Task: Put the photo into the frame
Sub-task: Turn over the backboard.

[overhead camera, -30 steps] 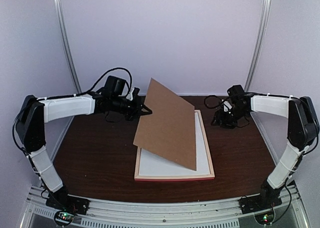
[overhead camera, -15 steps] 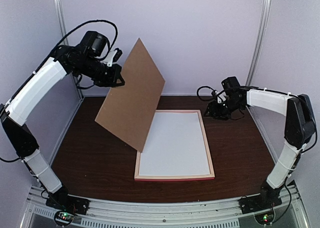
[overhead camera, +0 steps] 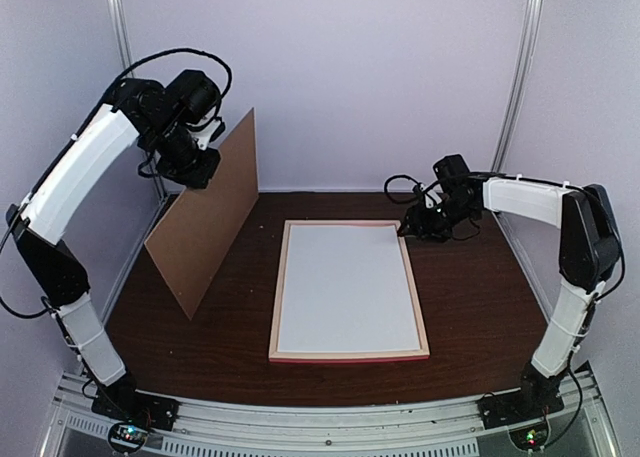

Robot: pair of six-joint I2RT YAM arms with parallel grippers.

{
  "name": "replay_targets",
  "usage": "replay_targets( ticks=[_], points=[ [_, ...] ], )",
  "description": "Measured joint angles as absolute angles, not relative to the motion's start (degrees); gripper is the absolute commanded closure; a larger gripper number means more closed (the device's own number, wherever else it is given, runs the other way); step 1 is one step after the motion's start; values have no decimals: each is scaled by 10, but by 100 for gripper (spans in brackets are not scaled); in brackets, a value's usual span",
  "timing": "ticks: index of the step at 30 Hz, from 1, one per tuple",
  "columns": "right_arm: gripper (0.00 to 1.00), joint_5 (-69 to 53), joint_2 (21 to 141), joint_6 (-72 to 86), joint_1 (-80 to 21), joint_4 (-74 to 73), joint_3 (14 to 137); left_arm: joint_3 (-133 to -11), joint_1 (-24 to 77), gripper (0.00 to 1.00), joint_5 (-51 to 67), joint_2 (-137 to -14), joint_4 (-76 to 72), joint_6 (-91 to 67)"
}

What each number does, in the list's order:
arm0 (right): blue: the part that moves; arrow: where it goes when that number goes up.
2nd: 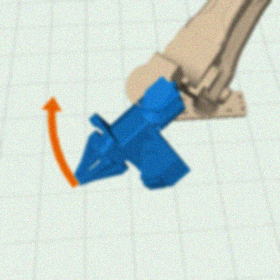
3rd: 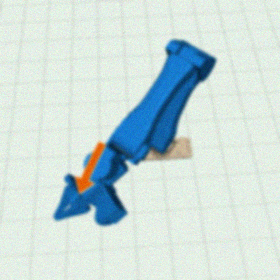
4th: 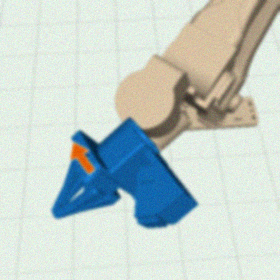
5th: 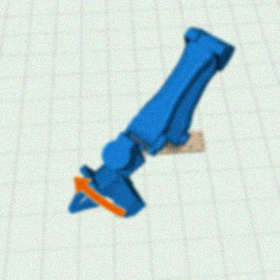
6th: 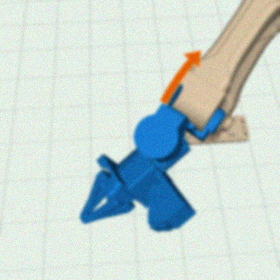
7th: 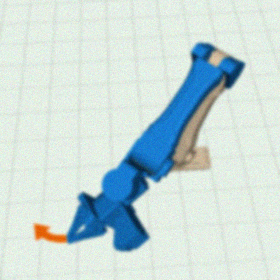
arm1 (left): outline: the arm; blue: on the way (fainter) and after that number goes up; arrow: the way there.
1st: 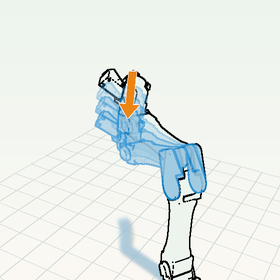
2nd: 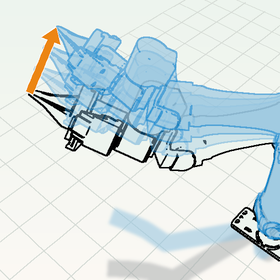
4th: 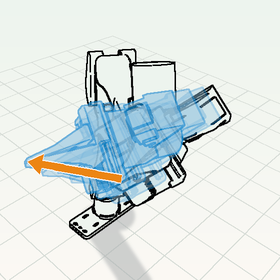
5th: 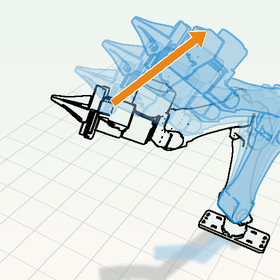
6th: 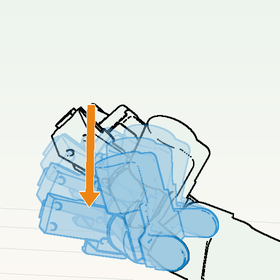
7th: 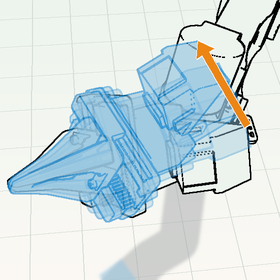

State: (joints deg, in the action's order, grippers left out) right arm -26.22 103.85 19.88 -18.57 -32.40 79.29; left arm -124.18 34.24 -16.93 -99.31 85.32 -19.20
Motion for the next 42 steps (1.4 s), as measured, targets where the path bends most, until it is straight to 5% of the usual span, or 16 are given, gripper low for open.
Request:
replay_targets(
  ticks=[16,22,32,42],
  points=[
    [39,-310,1081,240,-246,-283,825,-1209,342,99,-103,-1047,813,-211],
    [31,-350,1103,298,-275,-237,865,-1190,342,92,-74,-1046,767,-223],
    [24,-414,1166,451,-324,-104,1008,-1171,343,91,-15,-1045,714,-248],
    [18,-440,1252,540,-361,-79,1187,-1151,353,76,40,-1044,658,-276]
  ],
)
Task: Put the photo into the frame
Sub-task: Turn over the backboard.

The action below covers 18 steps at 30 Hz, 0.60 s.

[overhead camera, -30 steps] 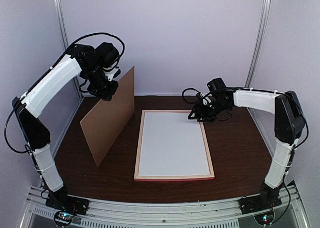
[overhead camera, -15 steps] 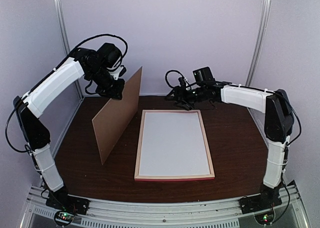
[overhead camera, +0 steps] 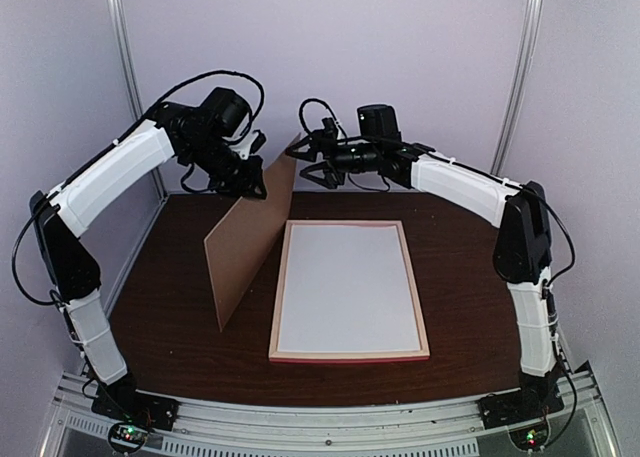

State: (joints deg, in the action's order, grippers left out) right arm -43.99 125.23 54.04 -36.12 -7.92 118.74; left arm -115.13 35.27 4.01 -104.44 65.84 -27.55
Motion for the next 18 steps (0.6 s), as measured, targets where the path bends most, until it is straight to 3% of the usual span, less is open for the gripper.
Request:
replay_targets(
  ticks=[12,18],
  points=[
    [18,-439,1261,553,-377,-112,1206,-1126,366,55,130,-1046,607,-309],
    [25,-432,1261,542,-378,-140,1206,-1110,370,49,173,-1046,578,-317]
  ],
)
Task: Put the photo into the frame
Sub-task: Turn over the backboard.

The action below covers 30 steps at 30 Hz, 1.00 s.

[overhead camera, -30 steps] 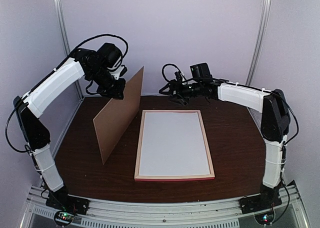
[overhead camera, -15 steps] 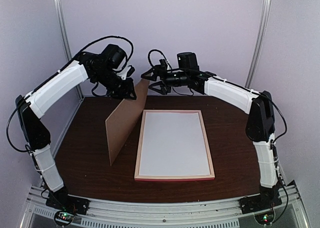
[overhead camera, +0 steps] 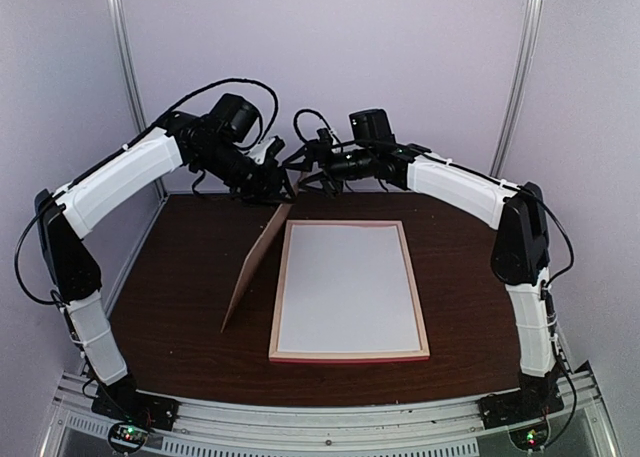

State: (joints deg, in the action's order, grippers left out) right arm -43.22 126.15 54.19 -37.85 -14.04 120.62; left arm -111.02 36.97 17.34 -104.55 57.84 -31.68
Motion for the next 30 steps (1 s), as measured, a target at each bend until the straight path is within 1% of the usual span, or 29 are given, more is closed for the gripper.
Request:
replay_targets(
  ticks=[2,3,6,9,16,23,28,30],
  points=[
    [31,-429,1261,536,-379,-151,1206,-1103,370,49,185,-1045,569,-319],
    [35,-425,1261,532,-379,-158,1206,-1099,370,49,192,-1043,563,-319],
    [40,-415,1261,519,-379,-173,1204,-1087,370,48,206,-1038,552,-321],
    [48,-407,1261,508,-378,-180,1195,-1081,370,48,212,-1031,546,-321],
    [70,-392,1261,497,-368,-193,1141,-1068,370,47,210,-1006,538,-321],
    [84,-385,1261,492,-352,-194,1097,-1053,370,47,188,-987,536,-316],
    [99,-387,1261,491,-338,-187,1075,-1041,370,47,167,-986,536,-310],
    [100,-391,1261,497,-332,-179,1067,-1034,370,47,157,-985,536,-308]
  ],
)
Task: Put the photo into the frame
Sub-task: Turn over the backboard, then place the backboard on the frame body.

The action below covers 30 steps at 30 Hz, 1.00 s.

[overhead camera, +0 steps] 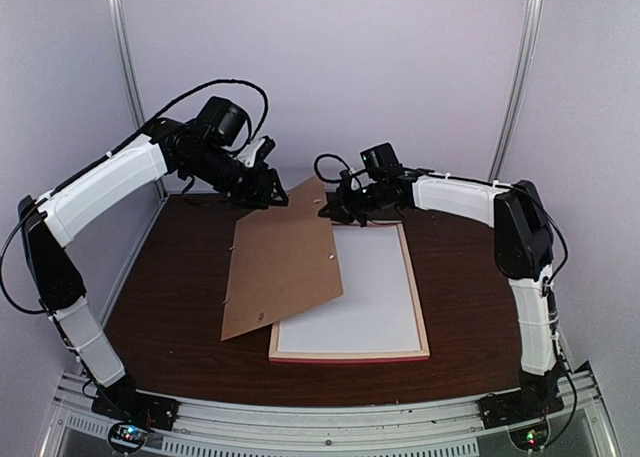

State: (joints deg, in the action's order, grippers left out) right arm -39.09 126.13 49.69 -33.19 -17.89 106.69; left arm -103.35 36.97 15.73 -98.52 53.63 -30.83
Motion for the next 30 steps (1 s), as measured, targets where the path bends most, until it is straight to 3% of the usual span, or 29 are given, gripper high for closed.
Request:
replay_targets(
  ticks=[8,21,30],
  points=[
    [100,-448,1257,536,-301,-88,992,-982,355,39,134,-964,522,-301],
    [100,-514,1122,600,-218,42,819,-910,308,11,99,-951,479,-295],
    [100,-559,1008,556,-146,11,734,-887,289,4,105,-951,448,-295]
  ],
)
